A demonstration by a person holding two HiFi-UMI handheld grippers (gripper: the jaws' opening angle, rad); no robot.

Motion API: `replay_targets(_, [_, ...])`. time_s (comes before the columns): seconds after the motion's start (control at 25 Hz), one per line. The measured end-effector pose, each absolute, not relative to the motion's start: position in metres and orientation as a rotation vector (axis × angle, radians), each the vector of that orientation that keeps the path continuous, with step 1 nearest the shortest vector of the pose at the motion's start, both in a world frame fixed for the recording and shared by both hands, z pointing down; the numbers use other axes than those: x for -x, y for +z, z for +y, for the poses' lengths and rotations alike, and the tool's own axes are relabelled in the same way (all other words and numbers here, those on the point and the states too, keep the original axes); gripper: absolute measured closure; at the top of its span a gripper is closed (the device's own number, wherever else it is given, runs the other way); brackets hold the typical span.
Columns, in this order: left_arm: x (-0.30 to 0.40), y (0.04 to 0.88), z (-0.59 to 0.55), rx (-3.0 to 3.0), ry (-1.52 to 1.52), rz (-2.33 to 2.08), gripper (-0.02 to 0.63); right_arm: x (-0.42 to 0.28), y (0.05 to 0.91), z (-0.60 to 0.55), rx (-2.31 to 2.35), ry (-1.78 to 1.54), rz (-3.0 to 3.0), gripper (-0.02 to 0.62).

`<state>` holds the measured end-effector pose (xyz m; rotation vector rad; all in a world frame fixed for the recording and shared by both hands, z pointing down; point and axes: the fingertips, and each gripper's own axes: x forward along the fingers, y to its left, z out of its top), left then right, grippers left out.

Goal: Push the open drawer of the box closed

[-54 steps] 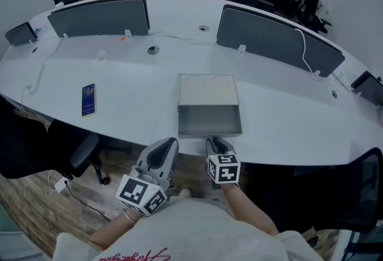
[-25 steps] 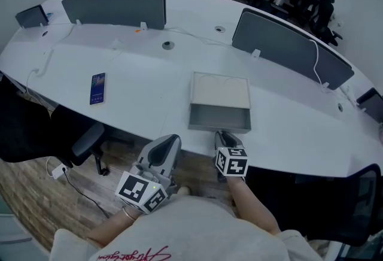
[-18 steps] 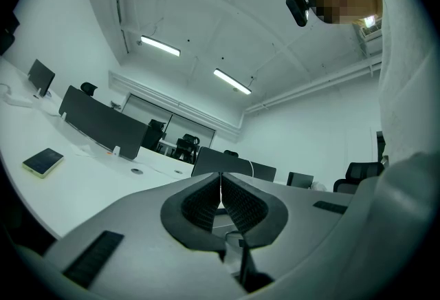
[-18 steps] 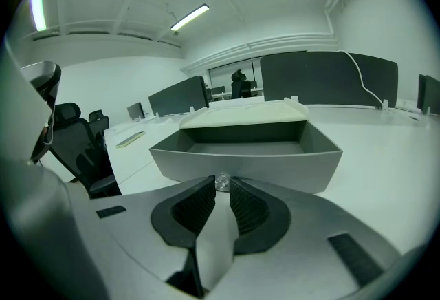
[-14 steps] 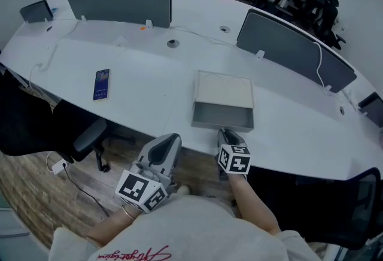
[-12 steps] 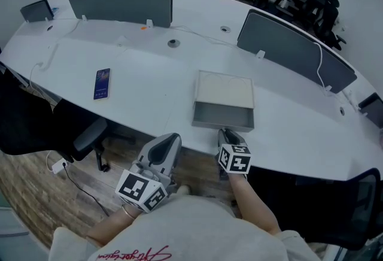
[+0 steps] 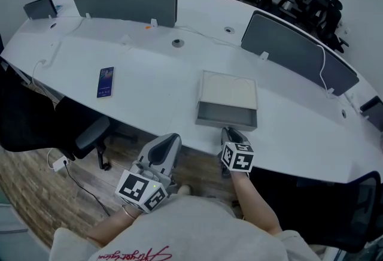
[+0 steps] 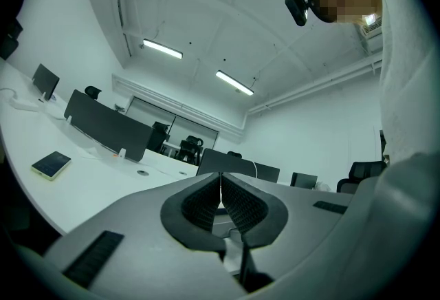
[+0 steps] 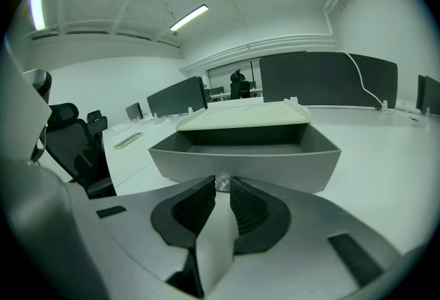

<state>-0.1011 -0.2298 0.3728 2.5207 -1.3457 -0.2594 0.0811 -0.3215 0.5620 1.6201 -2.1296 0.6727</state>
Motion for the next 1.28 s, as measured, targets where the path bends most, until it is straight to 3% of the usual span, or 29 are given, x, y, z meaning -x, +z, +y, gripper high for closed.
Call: replay_targets(1.28, [0.096, 0.374, -0.231, -2.533, -0.203, -1.377, 0.588, -0.082, 0.562, -0.339, -1.611, 0.694, -2.141, 0.518])
